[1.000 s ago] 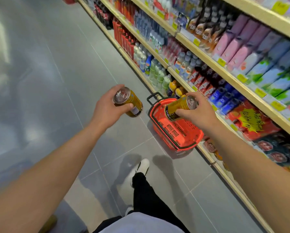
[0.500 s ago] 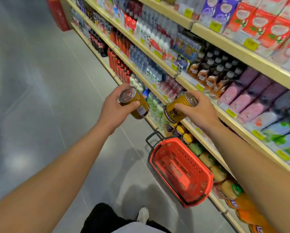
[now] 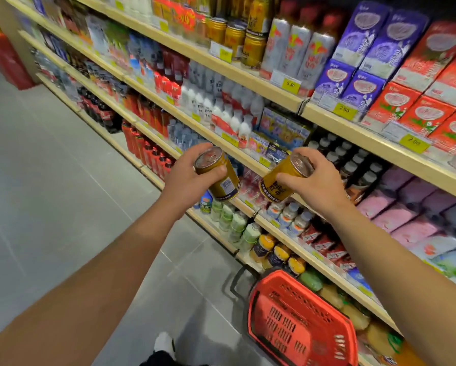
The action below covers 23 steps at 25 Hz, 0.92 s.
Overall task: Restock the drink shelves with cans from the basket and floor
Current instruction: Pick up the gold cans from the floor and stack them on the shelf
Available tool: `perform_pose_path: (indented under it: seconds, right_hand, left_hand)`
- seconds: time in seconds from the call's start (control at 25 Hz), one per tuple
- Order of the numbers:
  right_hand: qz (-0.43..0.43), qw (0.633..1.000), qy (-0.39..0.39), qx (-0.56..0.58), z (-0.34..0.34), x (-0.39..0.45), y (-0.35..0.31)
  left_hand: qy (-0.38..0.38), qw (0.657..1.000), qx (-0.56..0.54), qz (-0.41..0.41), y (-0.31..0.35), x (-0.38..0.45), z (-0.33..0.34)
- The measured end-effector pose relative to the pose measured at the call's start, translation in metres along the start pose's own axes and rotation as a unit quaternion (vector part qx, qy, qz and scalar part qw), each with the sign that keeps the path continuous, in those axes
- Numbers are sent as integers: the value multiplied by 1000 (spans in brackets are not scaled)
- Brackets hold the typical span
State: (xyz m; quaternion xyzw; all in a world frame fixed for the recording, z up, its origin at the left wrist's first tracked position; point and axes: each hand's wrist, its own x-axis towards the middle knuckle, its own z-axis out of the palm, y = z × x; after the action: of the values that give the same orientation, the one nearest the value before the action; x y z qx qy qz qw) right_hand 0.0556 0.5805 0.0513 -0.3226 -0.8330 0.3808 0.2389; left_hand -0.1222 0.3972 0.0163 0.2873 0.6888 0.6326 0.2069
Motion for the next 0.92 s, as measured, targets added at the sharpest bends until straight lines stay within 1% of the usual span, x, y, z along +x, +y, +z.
perform_pose_path:
  seconds: [0.12, 0.32, 0.44, 0.64, 0.8, 0.92]
  right_hand:
    - [20, 999, 33, -17, 15, 37, -20]
    - [24, 997, 70, -5, 28, 114, -46]
    - [2, 996, 81, 27, 37, 175, -59]
    - [-37, 993, 98, 51, 55, 280, -89]
    - [-81, 991, 110, 3, 59, 331, -118]
    - [-125, 981, 138, -52, 57, 359, -150]
  left_hand:
    - [-46, 999, 15, 20, 8, 55, -16]
    - [-86, 996, -13, 19, 10, 157, -33]
    - [-82, 996, -35, 20, 14, 212, -44]
    - [-61, 996, -34, 49, 30, 302, -63]
    - [-74, 993, -51, 72, 42, 359, -77]
    - [-90, 990, -39, 97, 53, 403, -87]
